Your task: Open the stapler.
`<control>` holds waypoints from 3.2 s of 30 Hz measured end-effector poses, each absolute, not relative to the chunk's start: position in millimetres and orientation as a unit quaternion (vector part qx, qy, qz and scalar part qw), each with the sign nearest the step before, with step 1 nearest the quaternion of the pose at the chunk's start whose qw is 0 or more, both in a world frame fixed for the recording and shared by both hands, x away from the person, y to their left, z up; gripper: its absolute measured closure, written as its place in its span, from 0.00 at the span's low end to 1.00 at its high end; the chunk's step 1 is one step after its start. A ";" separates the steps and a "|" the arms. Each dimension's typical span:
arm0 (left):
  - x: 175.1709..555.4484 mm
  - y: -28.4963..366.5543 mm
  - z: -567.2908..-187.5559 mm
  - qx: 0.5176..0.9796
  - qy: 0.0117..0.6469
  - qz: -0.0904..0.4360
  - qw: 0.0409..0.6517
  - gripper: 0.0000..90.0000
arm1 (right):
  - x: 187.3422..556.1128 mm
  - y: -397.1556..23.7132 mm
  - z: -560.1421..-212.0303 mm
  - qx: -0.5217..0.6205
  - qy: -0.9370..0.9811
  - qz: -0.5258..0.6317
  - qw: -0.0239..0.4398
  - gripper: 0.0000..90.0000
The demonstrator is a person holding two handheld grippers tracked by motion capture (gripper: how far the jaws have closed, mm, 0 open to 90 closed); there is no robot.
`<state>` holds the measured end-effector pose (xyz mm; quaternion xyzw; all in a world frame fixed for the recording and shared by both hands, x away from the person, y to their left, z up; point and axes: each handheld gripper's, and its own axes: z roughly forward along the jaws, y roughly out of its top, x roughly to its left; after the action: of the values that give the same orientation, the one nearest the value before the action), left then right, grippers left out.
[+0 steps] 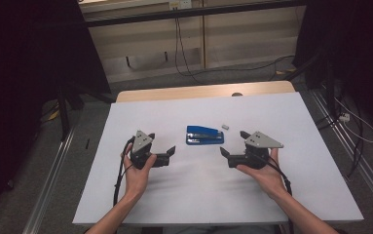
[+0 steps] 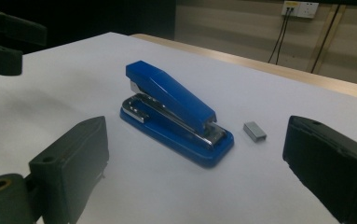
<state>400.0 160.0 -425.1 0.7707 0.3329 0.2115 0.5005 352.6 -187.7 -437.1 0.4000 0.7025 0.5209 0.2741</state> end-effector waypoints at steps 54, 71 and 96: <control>455.6 131.8 -438.1 0.792 0.327 0.200 0.475 0.06 | 422.0 -109.6 -443.8 0.348 0.763 0.515 0.179 1.00; 452.6 126.4 -437.9 0.804 0.311 0.157 0.482 0.77 | 435.0 -97.2 -448.8 0.351 0.789 0.473 0.172 1.00; 468.7 113.3 -439.7 0.829 0.316 0.144 0.439 1.00 | 444.2 -87.0 -454.4 0.358 0.813 0.427 0.167 1.00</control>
<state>468.7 113.3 -439.7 0.8286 0.3161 0.1436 0.4392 444.2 -87.0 -454.4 0.3582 0.8134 0.4271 0.1665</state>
